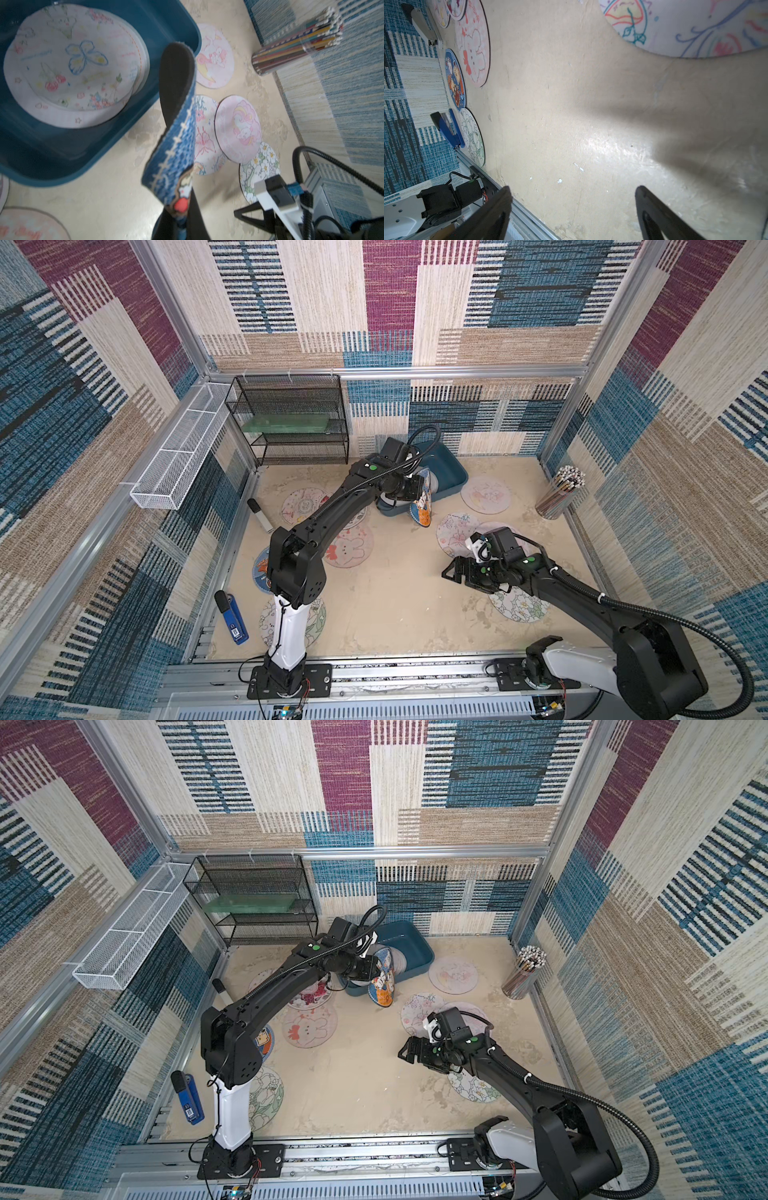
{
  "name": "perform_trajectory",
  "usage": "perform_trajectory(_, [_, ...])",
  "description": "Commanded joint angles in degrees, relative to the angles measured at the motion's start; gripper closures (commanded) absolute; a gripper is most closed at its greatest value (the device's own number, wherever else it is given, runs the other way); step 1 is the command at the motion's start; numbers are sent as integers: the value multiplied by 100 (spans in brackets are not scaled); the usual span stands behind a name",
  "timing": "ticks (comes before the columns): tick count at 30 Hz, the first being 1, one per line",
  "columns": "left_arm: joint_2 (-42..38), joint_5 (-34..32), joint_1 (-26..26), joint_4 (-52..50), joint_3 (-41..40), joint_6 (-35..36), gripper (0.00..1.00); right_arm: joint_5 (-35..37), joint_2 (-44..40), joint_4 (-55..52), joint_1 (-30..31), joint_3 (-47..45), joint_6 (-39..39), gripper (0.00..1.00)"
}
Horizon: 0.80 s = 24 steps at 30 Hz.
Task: Put the coasters into the storage box
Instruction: Place the coaster in the storage box.
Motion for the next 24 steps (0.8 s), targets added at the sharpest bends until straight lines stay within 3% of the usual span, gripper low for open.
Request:
perform_trajectory(1, [438,320,114,129,543,308,100,6,-69,33,-8,-42,134,5])
perform_trajectory(12, [2263,671,594,207,2894,170,100,104,-169,34,17,-101,355,5])
perform_trajectory(24, [2958,641,1207,719,2725,-74,99,234,-379,-117,83,-112,564,5])
